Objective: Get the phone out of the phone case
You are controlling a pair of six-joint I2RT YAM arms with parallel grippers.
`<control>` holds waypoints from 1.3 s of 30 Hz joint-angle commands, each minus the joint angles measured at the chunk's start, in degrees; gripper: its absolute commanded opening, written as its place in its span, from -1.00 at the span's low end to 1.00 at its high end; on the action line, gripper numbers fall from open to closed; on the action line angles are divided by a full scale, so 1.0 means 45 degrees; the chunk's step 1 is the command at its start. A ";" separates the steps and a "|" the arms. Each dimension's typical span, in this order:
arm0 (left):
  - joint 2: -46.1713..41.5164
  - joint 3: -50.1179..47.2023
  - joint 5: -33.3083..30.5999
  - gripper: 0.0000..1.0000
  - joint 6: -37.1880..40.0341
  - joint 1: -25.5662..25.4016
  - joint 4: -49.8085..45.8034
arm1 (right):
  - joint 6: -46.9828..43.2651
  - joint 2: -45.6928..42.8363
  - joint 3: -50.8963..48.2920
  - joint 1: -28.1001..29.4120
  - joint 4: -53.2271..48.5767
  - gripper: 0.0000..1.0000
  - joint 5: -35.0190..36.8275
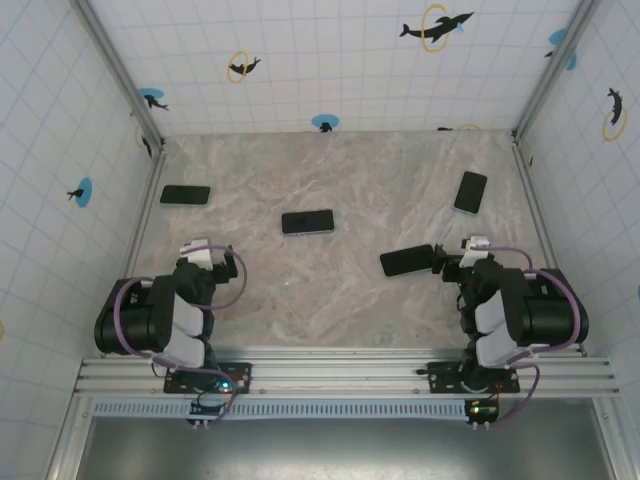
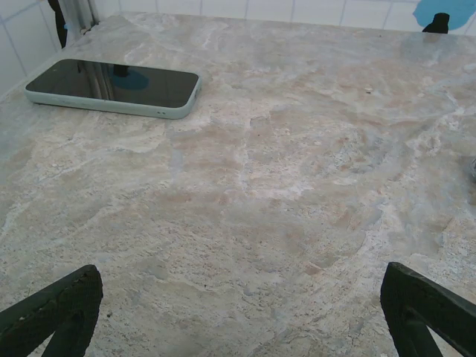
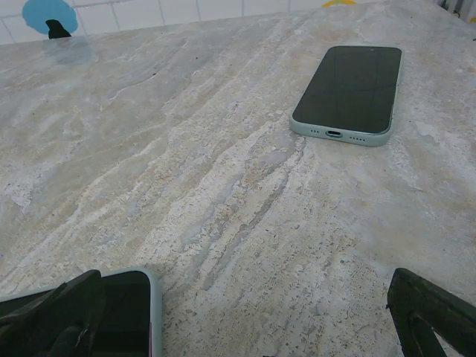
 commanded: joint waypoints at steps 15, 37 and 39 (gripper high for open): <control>0.0042 -0.0167 0.0158 0.96 -0.0079 0.0072 0.0340 | -0.0081 -0.0131 -0.0143 -0.0060 -0.0038 1.00 -0.0092; -0.3706 0.4786 -0.0286 0.95 -0.4367 -0.0075 -1.1090 | -0.0153 -0.3906 0.2586 0.0685 -0.6227 1.00 -0.1808; -0.3380 0.6036 -0.0866 0.95 -0.5330 -0.0272 -1.3078 | -0.0020 -0.4075 0.3375 0.1041 -0.7135 1.00 -0.1971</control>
